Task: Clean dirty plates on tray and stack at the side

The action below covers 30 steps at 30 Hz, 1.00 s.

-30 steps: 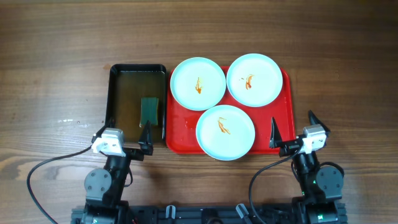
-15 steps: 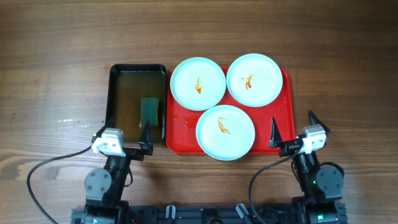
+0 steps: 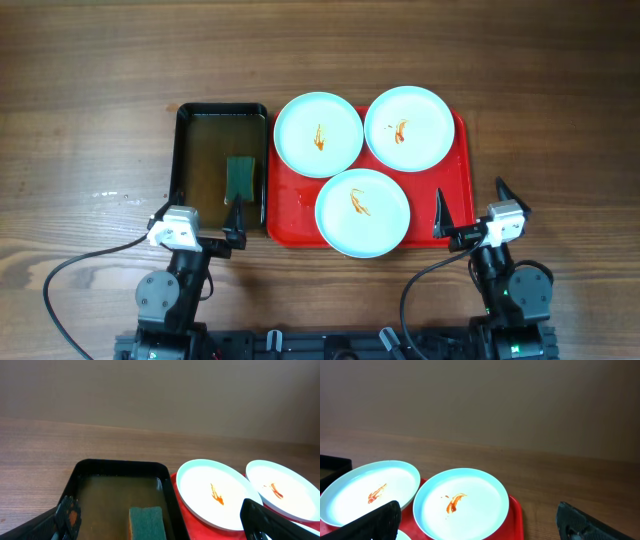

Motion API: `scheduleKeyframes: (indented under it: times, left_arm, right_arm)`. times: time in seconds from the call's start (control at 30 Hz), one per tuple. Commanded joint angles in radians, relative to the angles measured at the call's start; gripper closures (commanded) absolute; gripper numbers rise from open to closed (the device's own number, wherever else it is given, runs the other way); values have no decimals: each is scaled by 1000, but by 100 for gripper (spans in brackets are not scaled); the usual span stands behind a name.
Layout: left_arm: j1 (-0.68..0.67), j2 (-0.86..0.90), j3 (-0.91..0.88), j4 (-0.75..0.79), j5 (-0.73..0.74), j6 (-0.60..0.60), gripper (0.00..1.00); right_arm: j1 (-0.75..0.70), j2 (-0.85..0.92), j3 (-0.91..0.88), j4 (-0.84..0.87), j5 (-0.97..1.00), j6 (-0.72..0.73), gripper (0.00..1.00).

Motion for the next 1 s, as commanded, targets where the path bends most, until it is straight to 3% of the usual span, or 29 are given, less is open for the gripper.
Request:
scheduleKeyframes:
  times: [0.0,0.13,0.27,0.43,0.63,0.8,0.87,0.97]
  left_arm:
    - [5,-6,-3,-5,16,19,0]
    - [5,-6,-3,-5,15,-1,0]
    - [5,7,-2,-6,11,-129,0]
    - [5,137,115,-132,11,-147,0]
    - [5,447,369,-302,13,-147,0]
    - [5,766,696,-584,20,-148,0]
    - [5,847,776,-668,20,-147,0]
    - [5,909,782,-666,20,-147,0]
  right_arm:
    - [-3,-2,-1,5,-5,-13,1]
    - [-3,-2,-1,18,-7,-11,0]
    - [-3,4,9,-10,-20,124,0]
    - [-3,115,146,-215,-40,193,0]
    - [-3,453,450,-438,-106,199,0]
    - [-3,843,796,-715,-113,190,1]
    - [-3,906,850,-725,-178,192,0]
    - [-3,961,864,-685,-328,192,1]
